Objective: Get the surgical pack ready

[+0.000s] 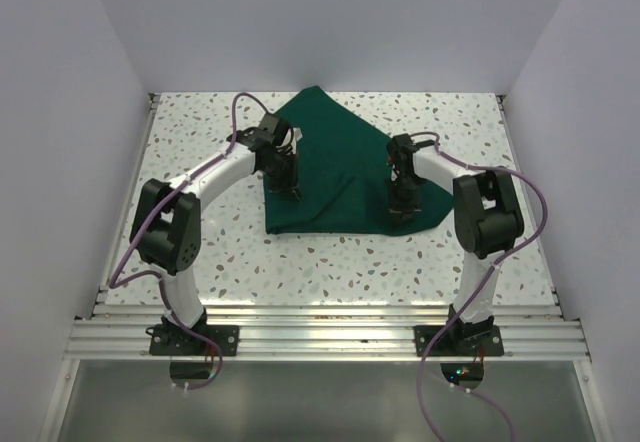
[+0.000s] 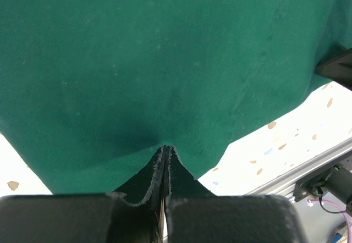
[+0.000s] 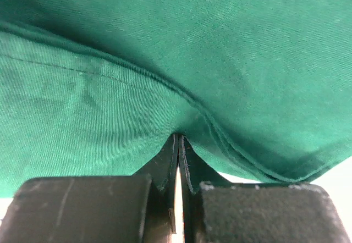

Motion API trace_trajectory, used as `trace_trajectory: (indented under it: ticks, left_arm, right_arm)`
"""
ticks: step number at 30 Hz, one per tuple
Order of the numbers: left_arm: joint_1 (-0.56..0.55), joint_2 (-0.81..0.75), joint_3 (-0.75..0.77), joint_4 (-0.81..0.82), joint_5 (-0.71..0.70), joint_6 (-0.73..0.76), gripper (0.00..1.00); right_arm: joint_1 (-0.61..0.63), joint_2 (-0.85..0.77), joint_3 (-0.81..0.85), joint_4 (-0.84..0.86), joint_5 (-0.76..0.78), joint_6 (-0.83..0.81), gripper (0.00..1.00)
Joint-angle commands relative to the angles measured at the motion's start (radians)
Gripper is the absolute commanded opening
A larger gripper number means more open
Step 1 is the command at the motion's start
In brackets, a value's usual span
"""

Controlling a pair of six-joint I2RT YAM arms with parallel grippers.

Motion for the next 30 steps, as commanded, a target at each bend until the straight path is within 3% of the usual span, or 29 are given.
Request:
trace_trajectory:
  ticks: [1,12,21,30]
  left_arm:
    - [0.009,0.005,0.046,-0.016,0.01,0.032,0.0]
    - [0.015,0.011,0.058,-0.026,0.009,0.04,0.0]
    - [0.015,0.016,0.058,-0.023,0.015,0.04,0.0]
    - [0.015,0.007,0.054,-0.028,0.012,0.038,0.0]
  right_arm:
    - [0.002,0.027,-0.026,0.041,0.011,-0.013,0.0]
    - [-0.037,-0.045,-0.004,-0.018,0.053,-0.032,0.0]
    - [-0.122,-0.077,-0.103,0.02,0.071,-0.055,0.0]
    - [-0.121,-0.073,-0.035,0.005,0.042,-0.03,0.0]
